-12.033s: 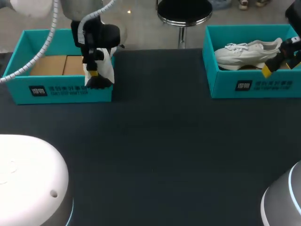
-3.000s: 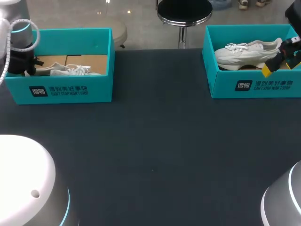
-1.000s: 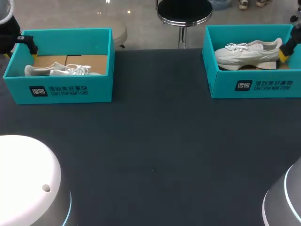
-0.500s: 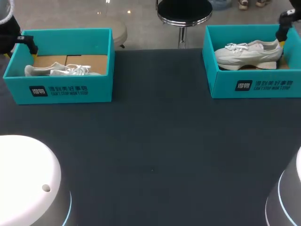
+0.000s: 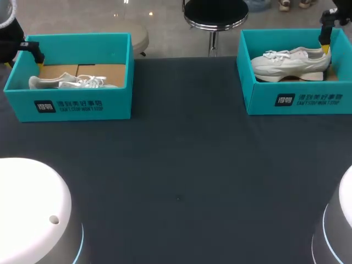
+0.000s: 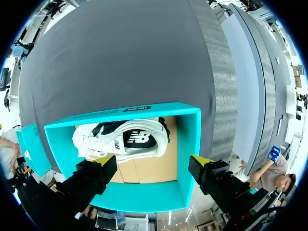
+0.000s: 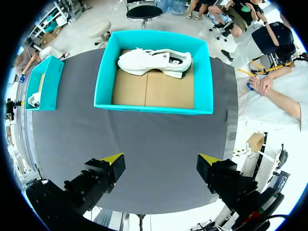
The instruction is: Take the shoe out of the shoebox, open the shoe tongue, remove and reinsert the insole, then place the shoe into the shoebox
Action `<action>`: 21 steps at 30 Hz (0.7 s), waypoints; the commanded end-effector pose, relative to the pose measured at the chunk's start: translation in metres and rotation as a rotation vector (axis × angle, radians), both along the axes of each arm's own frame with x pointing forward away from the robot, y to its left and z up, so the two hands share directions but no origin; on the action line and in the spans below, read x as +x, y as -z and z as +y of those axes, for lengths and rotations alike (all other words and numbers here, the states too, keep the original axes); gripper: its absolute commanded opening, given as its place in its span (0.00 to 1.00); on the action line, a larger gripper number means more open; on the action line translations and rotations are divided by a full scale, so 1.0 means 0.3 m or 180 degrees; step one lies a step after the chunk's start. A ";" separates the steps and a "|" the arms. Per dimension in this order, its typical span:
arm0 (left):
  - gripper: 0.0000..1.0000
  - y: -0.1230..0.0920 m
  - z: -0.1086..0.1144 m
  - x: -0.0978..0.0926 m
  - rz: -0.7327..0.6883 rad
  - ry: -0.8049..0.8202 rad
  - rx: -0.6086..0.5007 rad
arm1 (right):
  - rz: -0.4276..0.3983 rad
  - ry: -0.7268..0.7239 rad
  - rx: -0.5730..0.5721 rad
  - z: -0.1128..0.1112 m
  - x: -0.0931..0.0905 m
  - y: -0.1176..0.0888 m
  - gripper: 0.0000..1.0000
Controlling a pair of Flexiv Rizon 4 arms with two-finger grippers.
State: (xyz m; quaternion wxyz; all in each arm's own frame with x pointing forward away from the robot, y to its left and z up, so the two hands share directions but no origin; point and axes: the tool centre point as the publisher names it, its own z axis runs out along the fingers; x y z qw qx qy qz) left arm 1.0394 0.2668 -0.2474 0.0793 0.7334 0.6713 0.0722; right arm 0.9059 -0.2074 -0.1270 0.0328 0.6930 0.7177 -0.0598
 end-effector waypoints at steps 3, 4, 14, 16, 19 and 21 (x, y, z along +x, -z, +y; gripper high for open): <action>1.00 0.000 0.000 -0.002 -0.0006 0.0001 0.0005 | 0.0411 0.0055 -0.0022 0.006 0.016 -0.005 1.00; 1.00 0.000 0.000 -0.002 -0.0006 0.0001 0.0005 | 0.0411 0.0055 -0.0022 0.006 0.016 -0.005 1.00; 1.00 0.000 0.000 -0.002 -0.0006 0.0001 0.0005 | 0.0411 0.0055 -0.0022 0.006 0.016 -0.005 1.00; 1.00 0.000 0.000 -0.002 -0.0006 0.0001 0.0005 | 0.0411 0.0055 -0.0022 0.006 0.016 -0.005 1.00; 1.00 0.000 0.000 -0.002 -0.0006 0.0001 0.0005 | 0.0411 0.0055 -0.0022 0.006 0.016 -0.005 1.00; 1.00 0.000 0.000 -0.002 -0.0006 0.0001 0.0005 | 0.0380 0.0023 -0.0050 0.000 0.033 -0.002 1.00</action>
